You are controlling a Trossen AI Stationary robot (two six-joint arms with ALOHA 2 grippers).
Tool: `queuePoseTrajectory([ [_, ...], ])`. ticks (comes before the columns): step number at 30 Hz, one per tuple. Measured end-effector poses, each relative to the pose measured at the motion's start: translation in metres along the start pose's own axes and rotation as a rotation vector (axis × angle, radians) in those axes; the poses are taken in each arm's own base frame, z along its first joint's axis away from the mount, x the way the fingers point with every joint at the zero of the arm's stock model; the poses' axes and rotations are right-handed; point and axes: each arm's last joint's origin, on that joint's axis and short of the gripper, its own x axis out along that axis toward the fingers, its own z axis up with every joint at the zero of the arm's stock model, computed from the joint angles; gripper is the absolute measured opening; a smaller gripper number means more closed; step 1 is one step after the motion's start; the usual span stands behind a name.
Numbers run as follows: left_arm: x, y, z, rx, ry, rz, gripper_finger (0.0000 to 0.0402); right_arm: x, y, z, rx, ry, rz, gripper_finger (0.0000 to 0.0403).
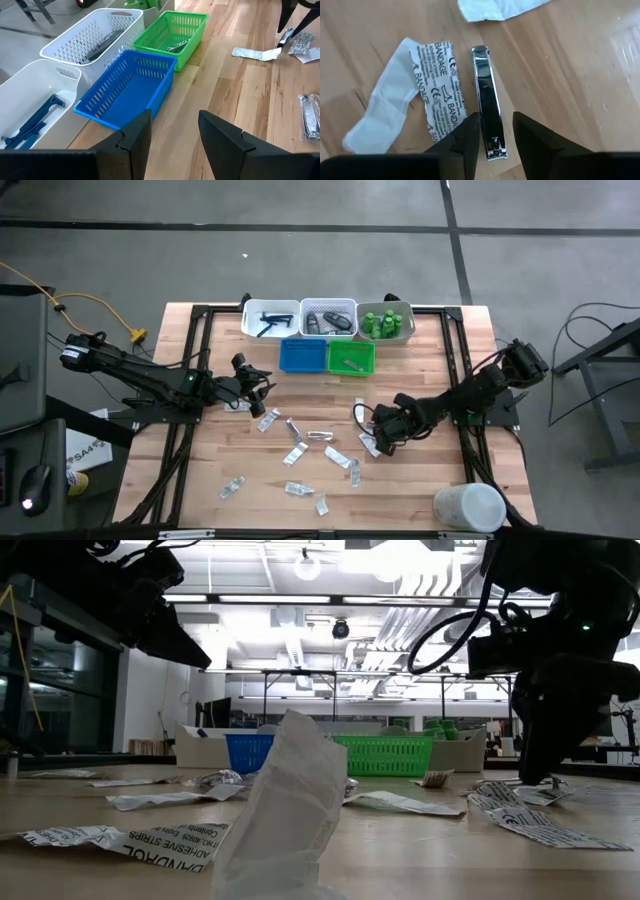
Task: Pick & Place Travel size toiletries
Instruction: Put the silver nail clipper into the green basket
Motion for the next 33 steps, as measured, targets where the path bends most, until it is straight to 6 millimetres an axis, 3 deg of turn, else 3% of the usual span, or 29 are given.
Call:
queuePoseTrajectory([
  [11,0.0,0.0,0.0,0.0,0.0,0.0,0.0161,0.001,-0.002,0.002,-0.128,0.018,0.015,0.0094],
  [21,0.0,0.0,0.0,0.0,0.001,-0.001,0.0161,0.008,-0.011,0.007,0.004,0.045,0.048,0.0093],
  [27,0.0,0.0,0.0,0.0,0.001,-0.005,0.0161,0.008,-0.012,0.007,-0.069,0.048,0.044,0.0093],
  [33,0.0,0.0,0.0,0.0,0.001,-0.005,0.0161,0.008,-0.016,0.009,-0.105,0.061,0.032,0.0051],
])
